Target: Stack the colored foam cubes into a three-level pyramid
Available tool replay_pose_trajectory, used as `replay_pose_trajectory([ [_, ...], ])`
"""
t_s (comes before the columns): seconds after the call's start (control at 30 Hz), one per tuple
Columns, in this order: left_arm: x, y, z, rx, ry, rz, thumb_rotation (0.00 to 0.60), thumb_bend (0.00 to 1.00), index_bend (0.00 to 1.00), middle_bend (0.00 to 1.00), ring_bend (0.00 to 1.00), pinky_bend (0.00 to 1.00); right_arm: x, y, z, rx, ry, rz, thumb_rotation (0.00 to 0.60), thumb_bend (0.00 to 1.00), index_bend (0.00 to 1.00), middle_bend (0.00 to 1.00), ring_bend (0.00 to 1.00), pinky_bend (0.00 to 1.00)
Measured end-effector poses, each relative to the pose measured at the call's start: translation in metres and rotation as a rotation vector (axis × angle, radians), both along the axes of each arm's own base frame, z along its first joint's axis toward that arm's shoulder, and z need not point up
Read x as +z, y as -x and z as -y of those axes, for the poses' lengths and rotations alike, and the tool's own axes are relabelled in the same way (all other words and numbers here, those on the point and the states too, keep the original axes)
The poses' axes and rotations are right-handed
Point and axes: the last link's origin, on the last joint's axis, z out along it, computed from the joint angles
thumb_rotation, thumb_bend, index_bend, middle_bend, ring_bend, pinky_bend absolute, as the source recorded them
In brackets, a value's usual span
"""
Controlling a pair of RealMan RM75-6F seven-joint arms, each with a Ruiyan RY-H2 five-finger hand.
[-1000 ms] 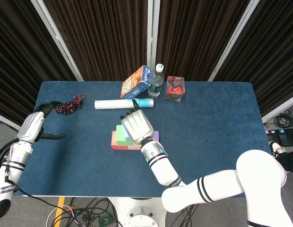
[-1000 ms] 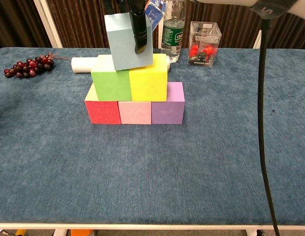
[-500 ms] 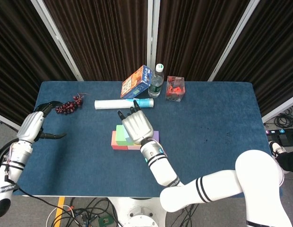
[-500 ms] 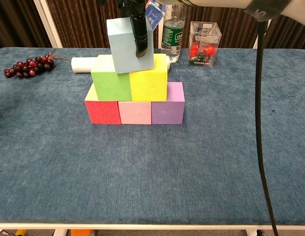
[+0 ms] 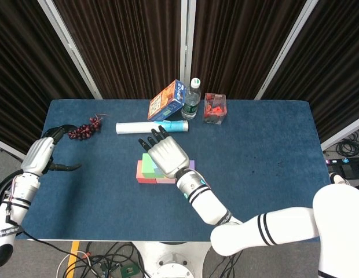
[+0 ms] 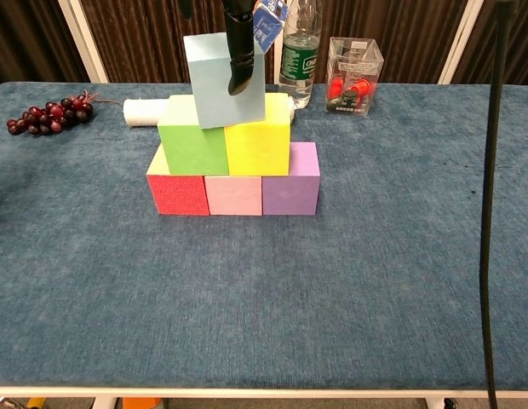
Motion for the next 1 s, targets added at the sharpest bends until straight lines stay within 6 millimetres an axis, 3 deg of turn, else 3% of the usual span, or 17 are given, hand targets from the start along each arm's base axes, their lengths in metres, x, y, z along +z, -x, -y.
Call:
replay_pose_trajectory([
  [0.5,0.001,0.001,0.000,0.008,-0.004,0.001,0.600,0.06,0.17,0.12,0.16,0.09,0.005,0.014,0.019,0.086,-0.047,-0.032,0.600,0.03,0.01,0.21,0.00,0.00],
  [0.67,0.001,0.001,0.000,0.009,-0.003,0.002,0.600,0.06,0.17,0.12,0.16,0.09,0.003,0.017,0.020,0.095,-0.055,-0.049,0.600,0.04,0.09,0.26,0.00,0.00],
  [0.87,0.001,0.001,0.001,0.011,-0.007,0.006,0.600,0.06,0.17,0.12,0.16,0.09,0.002,0.015,0.022,0.103,-0.037,-0.032,0.600,0.06,0.28,0.39,0.03,0.00],
  [1.0,0.002,0.002,0.001,0.013,-0.009,0.007,0.600,0.06,0.17,0.12,0.16,0.09,0.002,0.013,0.022,0.107,-0.011,-0.017,0.600,0.06,0.31,0.40,0.06,0.00],
])
